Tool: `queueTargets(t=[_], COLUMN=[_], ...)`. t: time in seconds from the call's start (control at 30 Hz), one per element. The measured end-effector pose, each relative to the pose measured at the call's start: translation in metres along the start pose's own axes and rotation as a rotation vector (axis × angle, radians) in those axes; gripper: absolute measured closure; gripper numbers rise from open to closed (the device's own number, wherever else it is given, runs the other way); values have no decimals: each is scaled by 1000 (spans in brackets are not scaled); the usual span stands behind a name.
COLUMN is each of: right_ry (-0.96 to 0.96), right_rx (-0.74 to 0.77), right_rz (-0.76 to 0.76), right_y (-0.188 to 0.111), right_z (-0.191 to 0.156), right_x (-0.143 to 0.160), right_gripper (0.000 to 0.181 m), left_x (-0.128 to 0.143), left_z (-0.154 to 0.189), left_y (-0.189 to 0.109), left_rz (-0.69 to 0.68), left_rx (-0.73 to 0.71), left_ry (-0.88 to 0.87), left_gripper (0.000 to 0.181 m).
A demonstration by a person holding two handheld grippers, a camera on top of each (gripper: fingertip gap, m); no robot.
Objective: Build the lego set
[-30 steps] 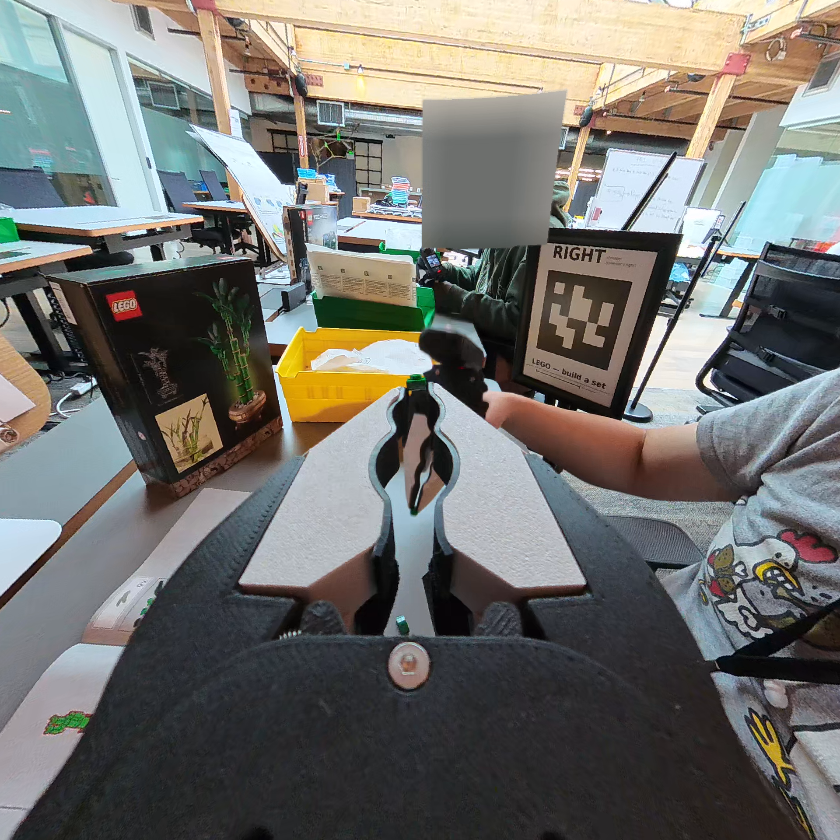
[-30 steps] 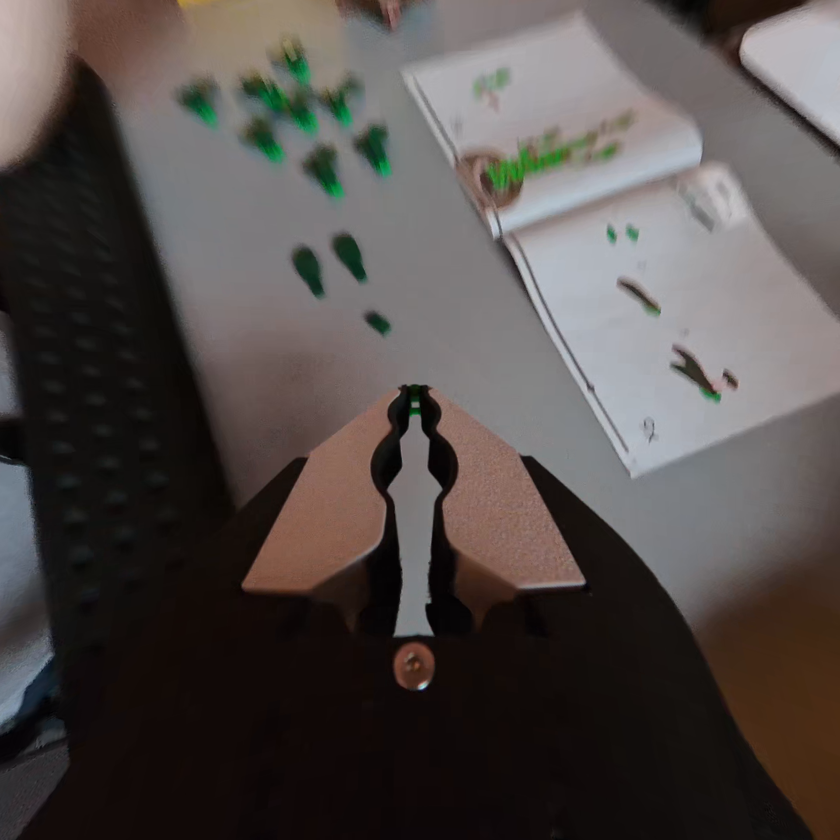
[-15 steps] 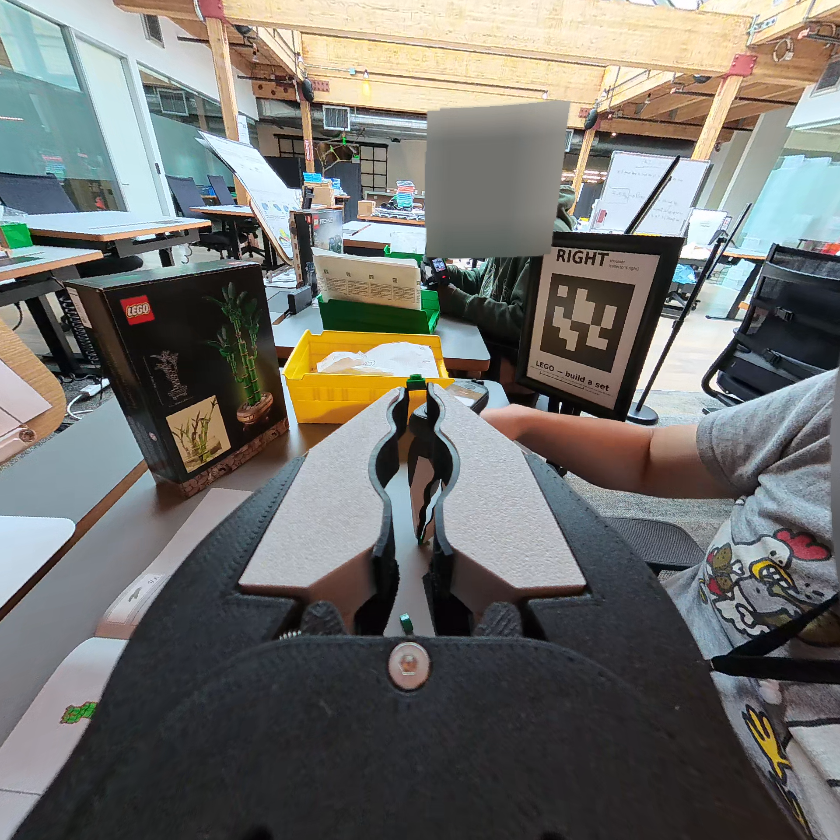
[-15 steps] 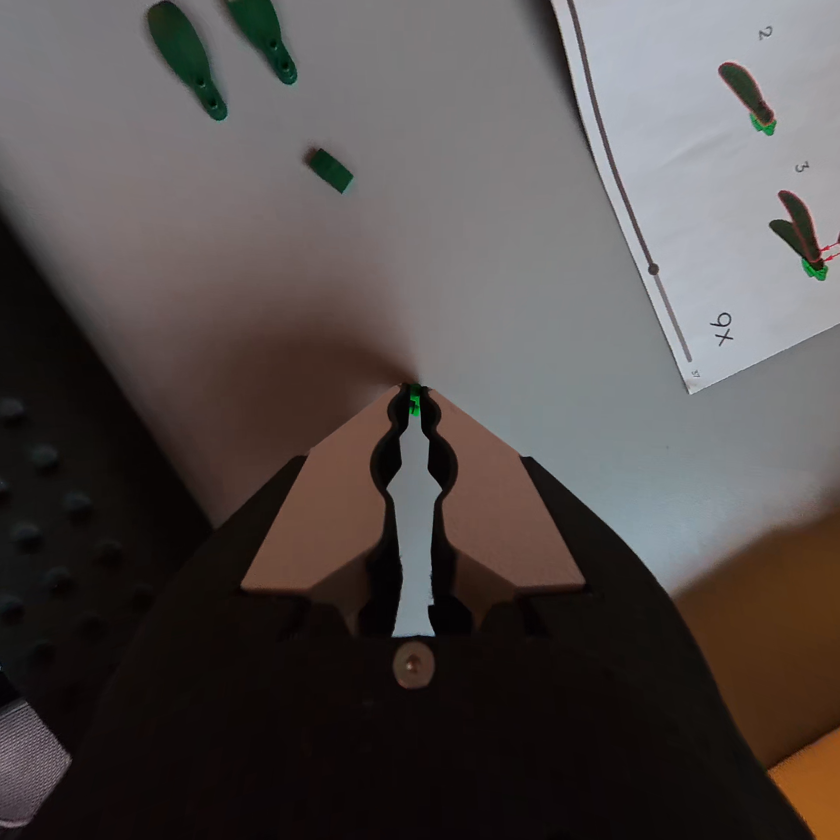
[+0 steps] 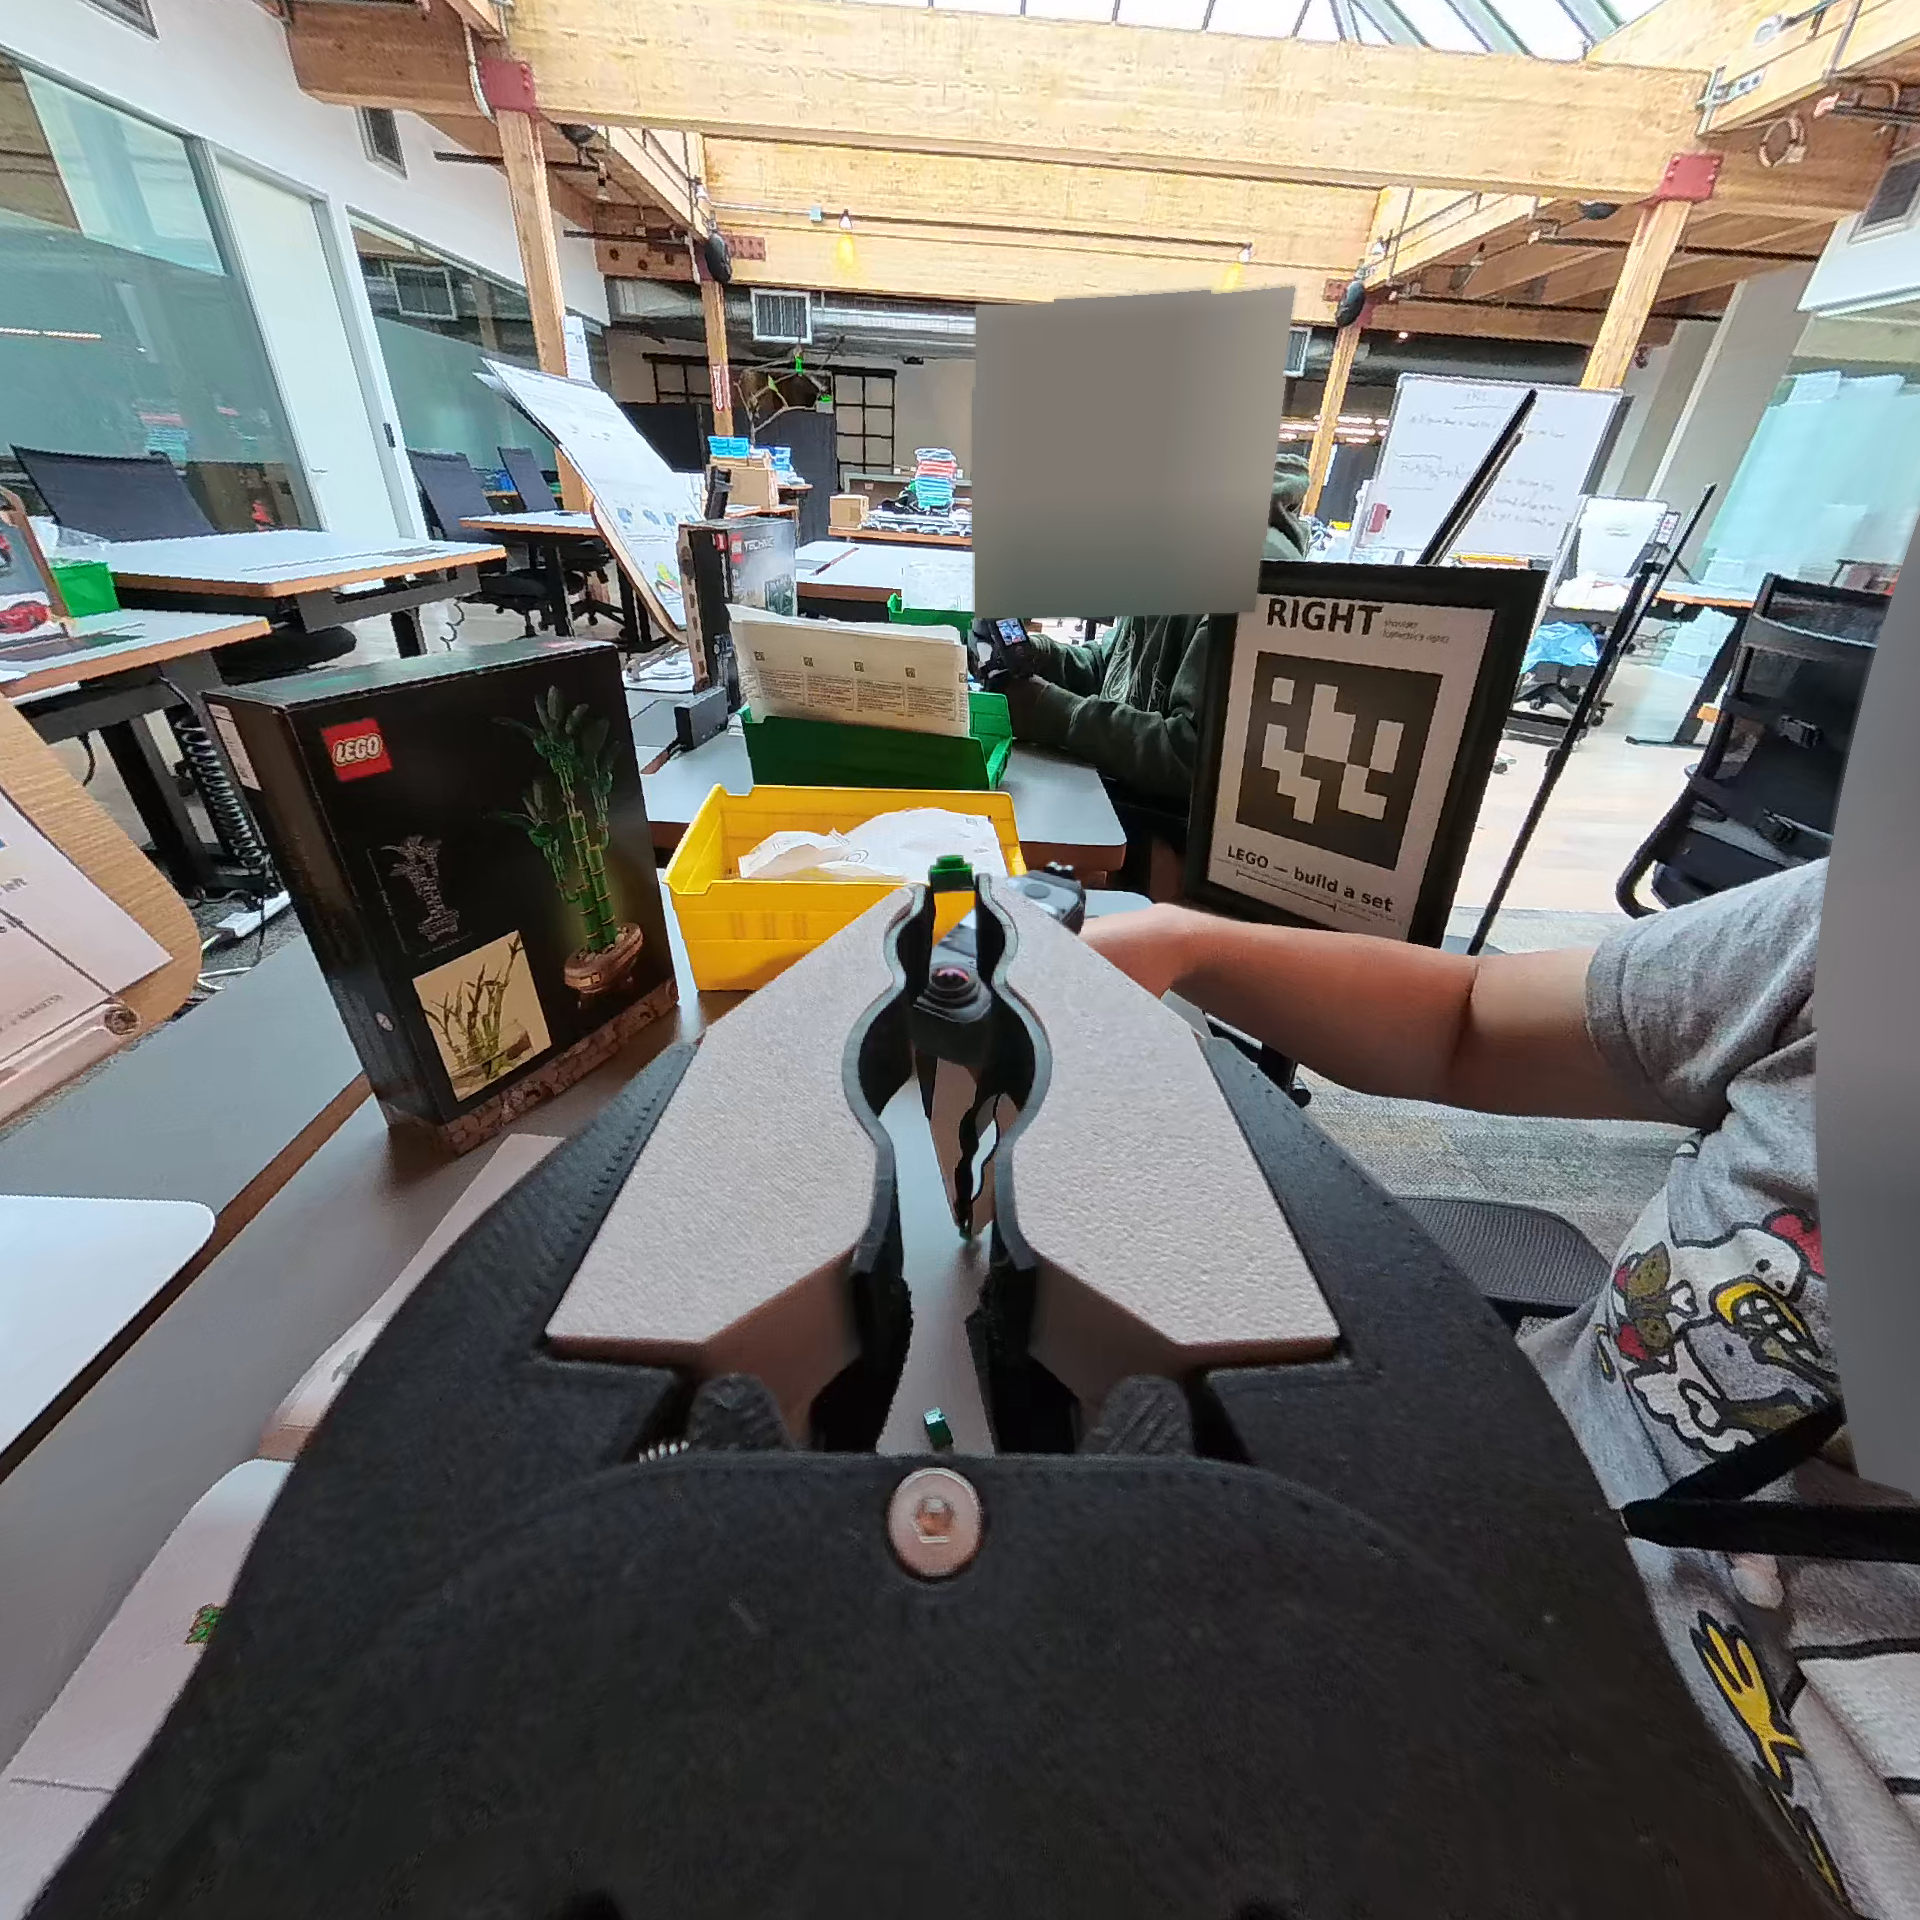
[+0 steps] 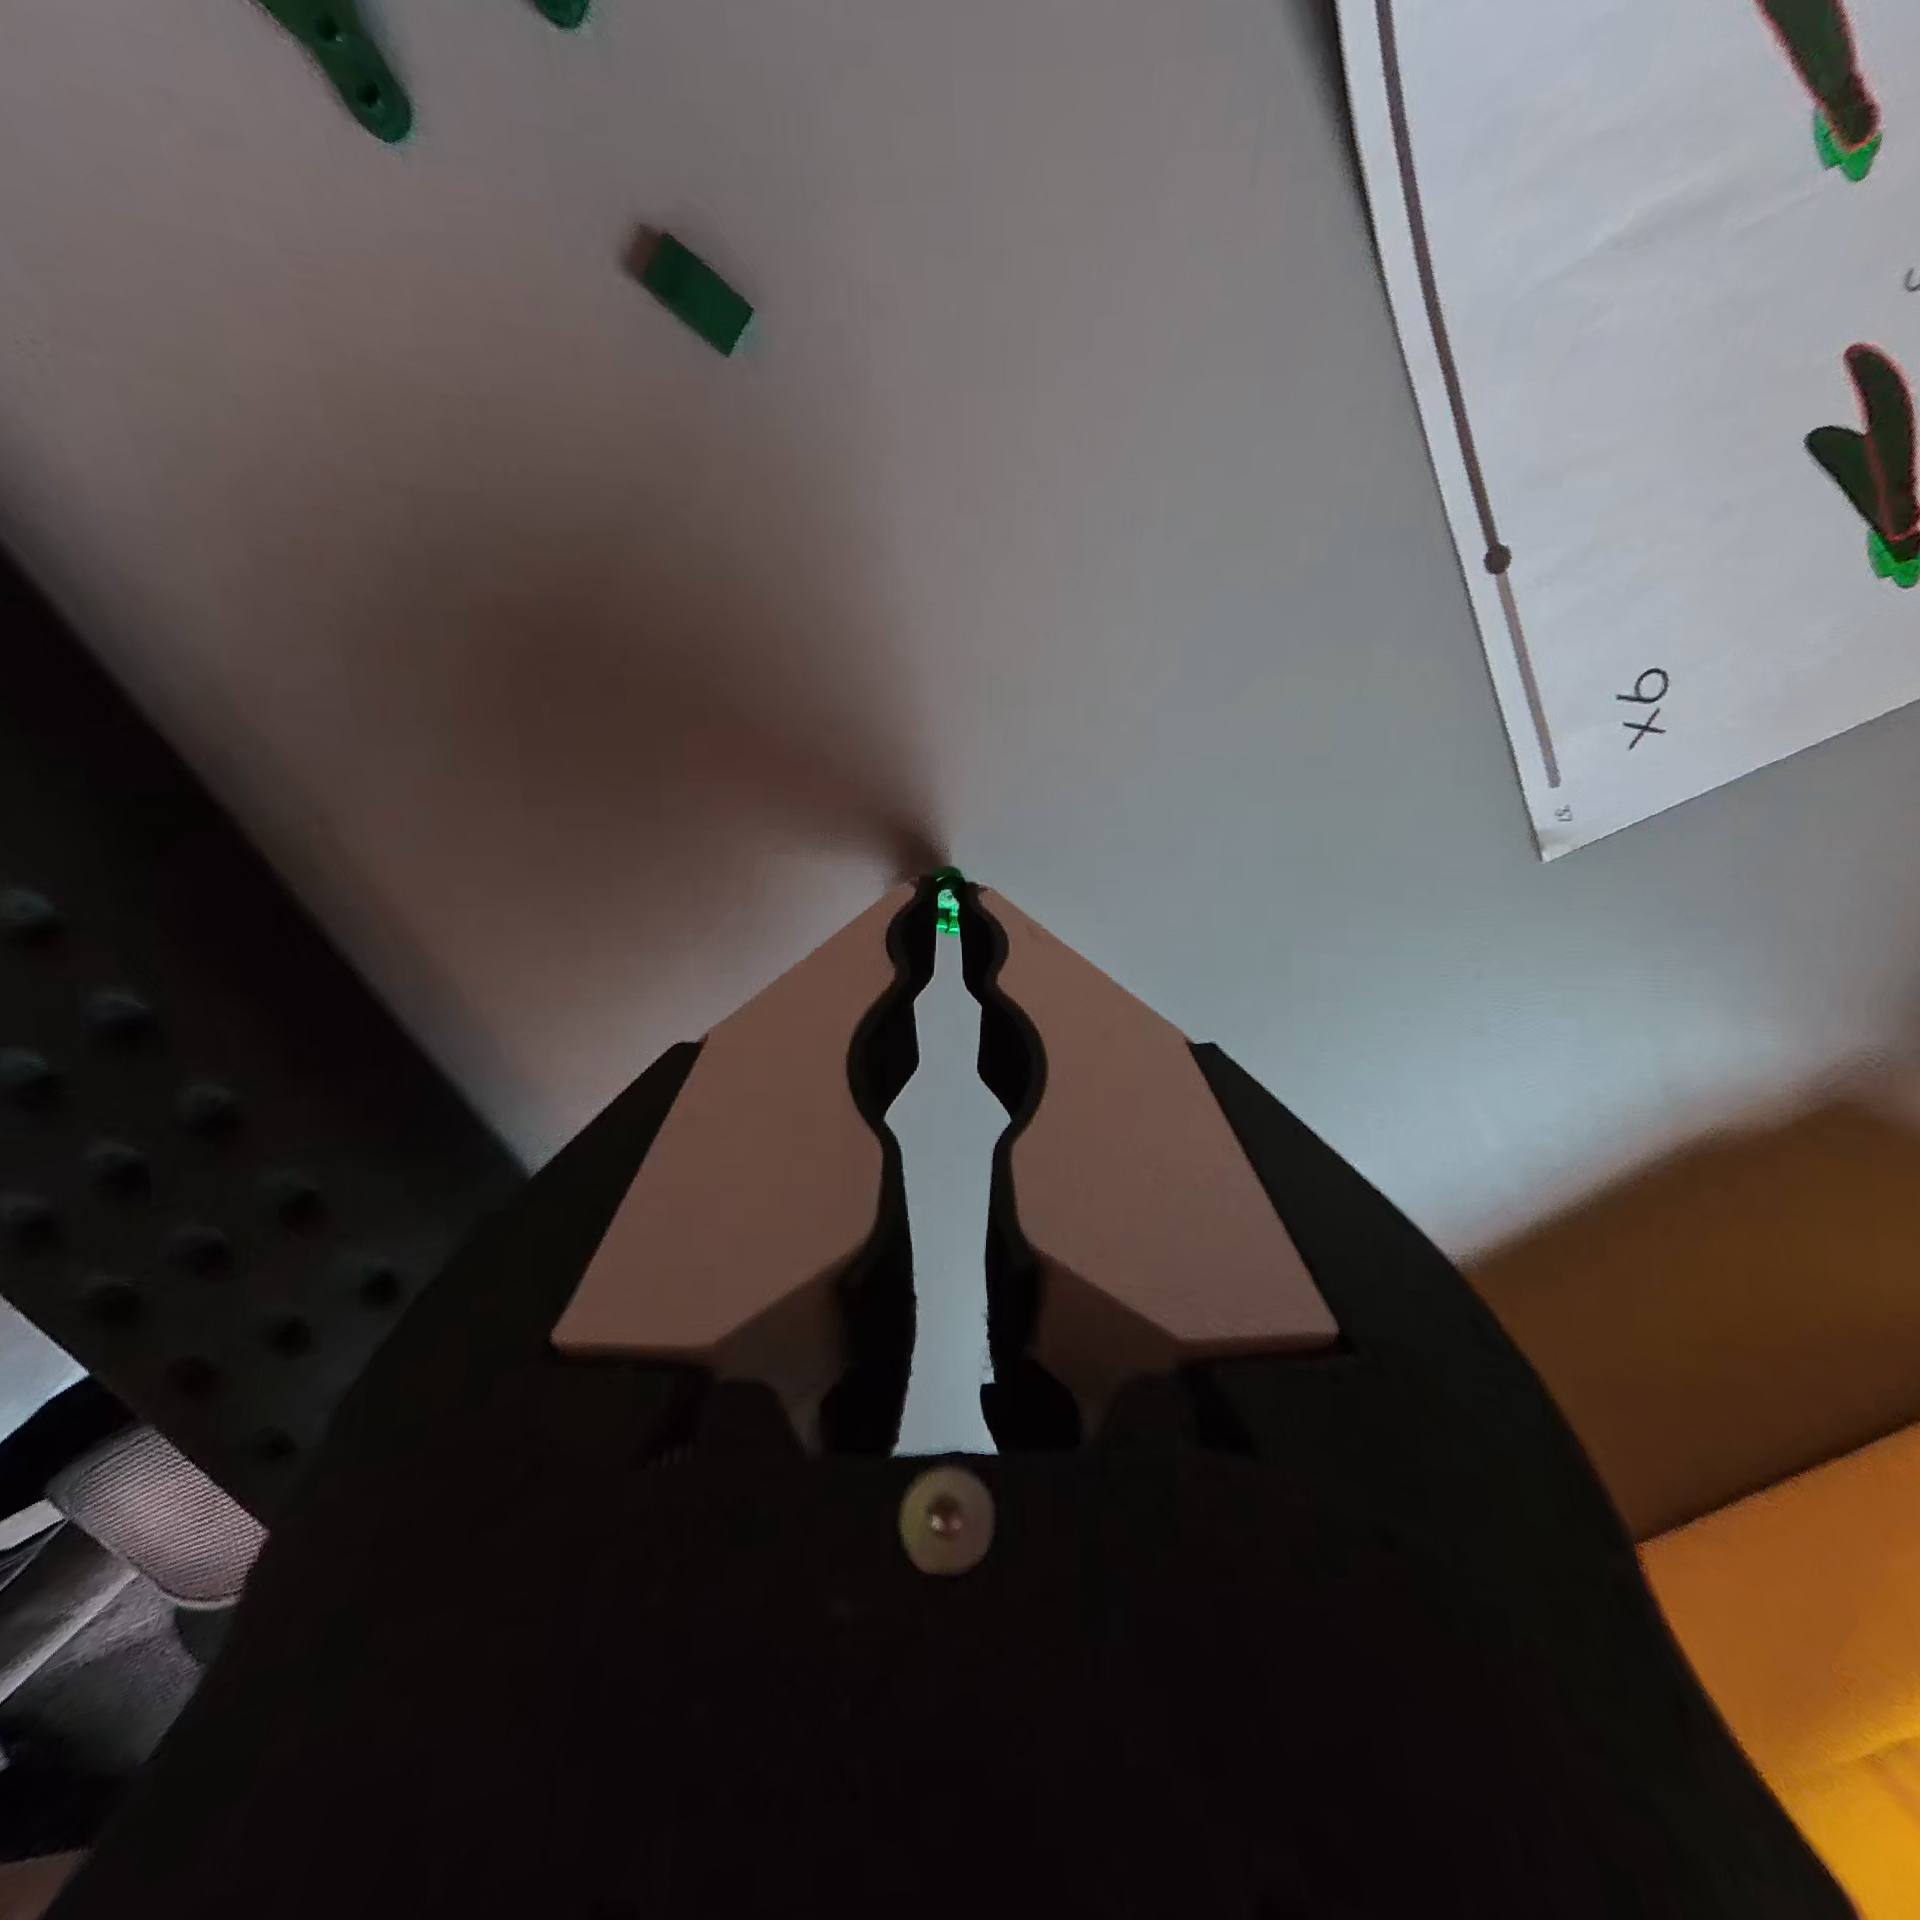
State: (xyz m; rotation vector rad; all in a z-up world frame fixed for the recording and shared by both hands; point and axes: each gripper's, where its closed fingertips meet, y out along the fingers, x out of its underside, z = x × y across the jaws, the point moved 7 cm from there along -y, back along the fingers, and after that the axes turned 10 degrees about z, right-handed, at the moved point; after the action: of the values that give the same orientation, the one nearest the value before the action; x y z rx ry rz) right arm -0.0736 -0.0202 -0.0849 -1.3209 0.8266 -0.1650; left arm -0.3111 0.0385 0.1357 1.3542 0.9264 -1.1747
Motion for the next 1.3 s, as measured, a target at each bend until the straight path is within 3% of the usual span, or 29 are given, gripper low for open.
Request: queueTargets(t=[1.3], right_ry=[24], right_rx=[-22], right_rz=[26], right_y=[6], right_z=[2], right_x=[5], right_gripper=[175], left_x=[-6], left_z=[1], left_y=[-5], left_rz=[20], left_rx=[-4], left_ry=[6], left_gripper=[176])
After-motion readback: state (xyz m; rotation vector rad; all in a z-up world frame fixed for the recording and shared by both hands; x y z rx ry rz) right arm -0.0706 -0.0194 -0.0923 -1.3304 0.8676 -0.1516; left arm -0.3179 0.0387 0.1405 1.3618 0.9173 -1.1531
